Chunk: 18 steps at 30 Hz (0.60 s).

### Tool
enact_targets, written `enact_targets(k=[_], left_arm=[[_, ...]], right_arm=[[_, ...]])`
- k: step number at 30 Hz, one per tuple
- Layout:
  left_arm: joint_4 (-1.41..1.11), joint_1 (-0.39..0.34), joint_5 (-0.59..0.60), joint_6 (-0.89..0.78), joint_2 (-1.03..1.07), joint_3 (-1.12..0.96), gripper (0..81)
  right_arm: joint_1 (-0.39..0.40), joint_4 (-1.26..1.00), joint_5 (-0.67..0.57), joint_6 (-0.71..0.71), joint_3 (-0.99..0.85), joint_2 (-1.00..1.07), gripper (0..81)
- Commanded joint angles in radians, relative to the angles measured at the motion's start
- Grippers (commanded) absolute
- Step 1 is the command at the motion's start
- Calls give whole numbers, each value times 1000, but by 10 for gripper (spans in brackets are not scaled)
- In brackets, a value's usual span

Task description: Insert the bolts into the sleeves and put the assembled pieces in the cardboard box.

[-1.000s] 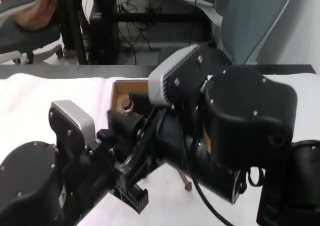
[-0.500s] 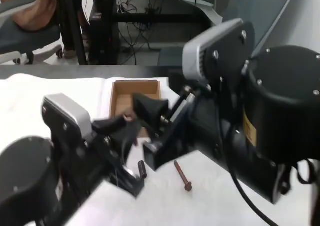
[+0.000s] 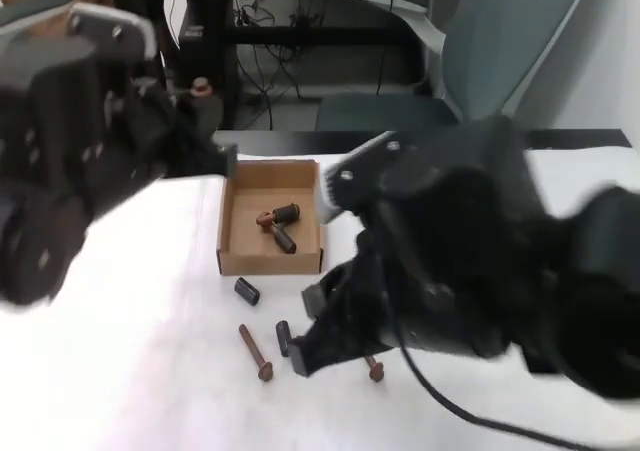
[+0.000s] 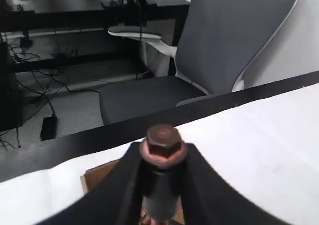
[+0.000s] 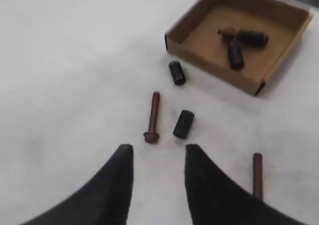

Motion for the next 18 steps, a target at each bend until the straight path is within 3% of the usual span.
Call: enact_targets(k=[1,6,10,14,17,18], left_arm=[[57,-1,73,-1,95,-120,18],[271,-1,98,-16,278,-300,18],[351,-1,79,-8,385,-383,18],[376,2,80,-9,456,-424,15],[373,2,97,-7,480,-431,204],[363,2,113,-7,485,-431,354]], right_arm=[[-39,140,-59,24,-95,110,330],[-73,224,-62,-24,-213,252,337],[-99,168,-82,-36,-247,323,433],[-118,146,-109,-37,-292,426,438],[-118,146,-119,-58,-335,503,438],[-118,146,-119,-62,-350,528,438]])
